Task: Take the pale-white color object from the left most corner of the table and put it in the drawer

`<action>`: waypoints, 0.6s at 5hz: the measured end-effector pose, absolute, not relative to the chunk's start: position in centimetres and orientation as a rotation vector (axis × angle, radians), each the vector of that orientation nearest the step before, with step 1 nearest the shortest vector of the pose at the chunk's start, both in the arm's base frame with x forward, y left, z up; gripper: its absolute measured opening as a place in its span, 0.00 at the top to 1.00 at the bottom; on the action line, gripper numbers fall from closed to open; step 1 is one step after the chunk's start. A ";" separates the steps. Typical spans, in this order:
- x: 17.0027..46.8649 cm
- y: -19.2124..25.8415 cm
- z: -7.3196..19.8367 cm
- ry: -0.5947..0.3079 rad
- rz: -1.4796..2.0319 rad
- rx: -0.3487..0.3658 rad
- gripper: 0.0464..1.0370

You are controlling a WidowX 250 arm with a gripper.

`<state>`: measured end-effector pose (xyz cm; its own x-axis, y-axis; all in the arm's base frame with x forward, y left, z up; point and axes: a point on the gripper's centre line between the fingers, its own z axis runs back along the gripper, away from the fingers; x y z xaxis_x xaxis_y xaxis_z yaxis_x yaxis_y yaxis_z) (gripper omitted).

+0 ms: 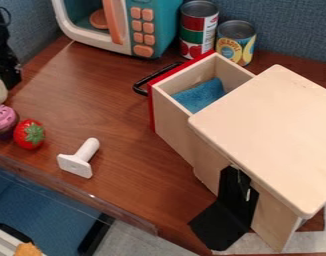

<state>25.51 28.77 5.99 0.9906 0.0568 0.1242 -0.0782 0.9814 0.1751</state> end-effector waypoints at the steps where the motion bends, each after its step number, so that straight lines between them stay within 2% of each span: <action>1: 25.3 29.5 5.9 -0.112 0.081 0.192 0.04; 3: 24.5 30.7 5.8 -0.098 0.080 0.233 0.04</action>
<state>24.50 30.68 5.80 0.9921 0.0675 0.1057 -0.0902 0.9697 0.2268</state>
